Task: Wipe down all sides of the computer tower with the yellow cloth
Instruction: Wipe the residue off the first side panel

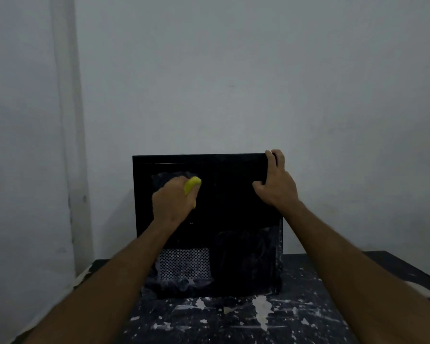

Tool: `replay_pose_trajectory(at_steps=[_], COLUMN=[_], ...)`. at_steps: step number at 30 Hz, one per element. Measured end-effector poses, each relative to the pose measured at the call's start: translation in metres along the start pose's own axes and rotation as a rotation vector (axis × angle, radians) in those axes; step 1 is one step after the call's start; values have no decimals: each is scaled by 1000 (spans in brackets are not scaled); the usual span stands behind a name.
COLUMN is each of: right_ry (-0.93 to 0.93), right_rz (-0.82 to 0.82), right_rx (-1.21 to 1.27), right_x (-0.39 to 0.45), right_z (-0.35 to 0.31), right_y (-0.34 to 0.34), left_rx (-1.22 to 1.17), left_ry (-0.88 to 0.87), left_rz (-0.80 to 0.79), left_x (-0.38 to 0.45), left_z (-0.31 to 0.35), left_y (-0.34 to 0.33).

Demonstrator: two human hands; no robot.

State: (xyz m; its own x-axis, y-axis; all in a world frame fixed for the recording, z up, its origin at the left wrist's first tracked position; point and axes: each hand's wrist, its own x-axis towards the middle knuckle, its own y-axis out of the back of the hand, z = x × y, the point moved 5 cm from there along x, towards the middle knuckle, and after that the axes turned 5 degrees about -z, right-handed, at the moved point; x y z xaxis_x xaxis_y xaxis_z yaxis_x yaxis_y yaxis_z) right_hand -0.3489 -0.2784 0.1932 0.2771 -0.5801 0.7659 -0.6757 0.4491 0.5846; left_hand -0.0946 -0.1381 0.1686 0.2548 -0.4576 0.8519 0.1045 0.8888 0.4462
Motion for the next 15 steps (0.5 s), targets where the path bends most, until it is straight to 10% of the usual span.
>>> replay_pose_trajectory(at_steps=[15], right_ry=[5], right_rz=[11], right_rx=[-3], right_x=[0], right_z=[1], right_y=[-1], left_rx=[23], left_ry=[11], left_rz=[-23], left_x=[-24], left_z=[-28], left_y=[3])
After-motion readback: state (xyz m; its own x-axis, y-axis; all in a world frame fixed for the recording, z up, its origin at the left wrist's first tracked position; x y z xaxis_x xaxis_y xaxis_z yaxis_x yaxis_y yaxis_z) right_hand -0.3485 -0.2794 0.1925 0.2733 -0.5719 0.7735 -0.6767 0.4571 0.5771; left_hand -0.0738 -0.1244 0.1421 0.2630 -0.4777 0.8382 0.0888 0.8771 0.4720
